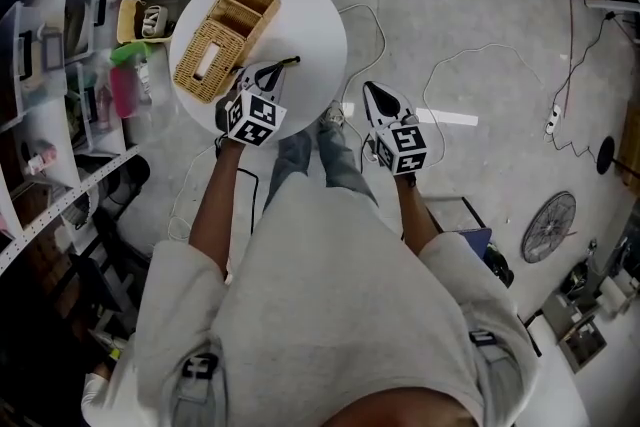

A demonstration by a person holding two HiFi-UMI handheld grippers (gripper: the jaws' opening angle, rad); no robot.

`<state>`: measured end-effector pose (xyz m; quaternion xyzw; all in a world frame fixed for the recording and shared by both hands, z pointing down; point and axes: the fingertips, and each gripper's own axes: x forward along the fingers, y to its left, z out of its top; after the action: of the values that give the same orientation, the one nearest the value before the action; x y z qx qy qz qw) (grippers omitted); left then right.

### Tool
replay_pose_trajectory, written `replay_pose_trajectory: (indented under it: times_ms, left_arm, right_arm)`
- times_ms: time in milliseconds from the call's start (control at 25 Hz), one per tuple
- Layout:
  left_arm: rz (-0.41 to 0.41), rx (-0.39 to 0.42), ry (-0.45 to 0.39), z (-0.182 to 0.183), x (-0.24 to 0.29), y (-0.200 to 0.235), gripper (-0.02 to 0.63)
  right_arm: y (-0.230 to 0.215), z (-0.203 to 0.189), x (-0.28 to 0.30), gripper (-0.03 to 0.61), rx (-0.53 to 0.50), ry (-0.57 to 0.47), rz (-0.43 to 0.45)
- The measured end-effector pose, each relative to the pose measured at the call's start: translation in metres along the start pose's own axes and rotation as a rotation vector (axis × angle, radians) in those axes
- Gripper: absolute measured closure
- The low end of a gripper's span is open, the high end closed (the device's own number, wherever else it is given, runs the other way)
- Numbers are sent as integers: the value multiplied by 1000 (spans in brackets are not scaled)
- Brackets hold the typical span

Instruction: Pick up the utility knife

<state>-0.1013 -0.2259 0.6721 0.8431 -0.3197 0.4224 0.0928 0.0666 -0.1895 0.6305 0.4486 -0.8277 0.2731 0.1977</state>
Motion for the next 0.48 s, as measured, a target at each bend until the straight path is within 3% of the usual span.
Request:
replay_pose_trajectory:
  times_ms: [280, 480]
  left_arm:
    - [-74, 347, 140, -14, 21, -24, 591]
    - [-106, 408, 181, -23, 34, -34, 589]
  right_arm:
    - [-2, -4, 2, 548, -1, 14, 11]
    - [-4, -5, 3, 548, 1, 19, 20]
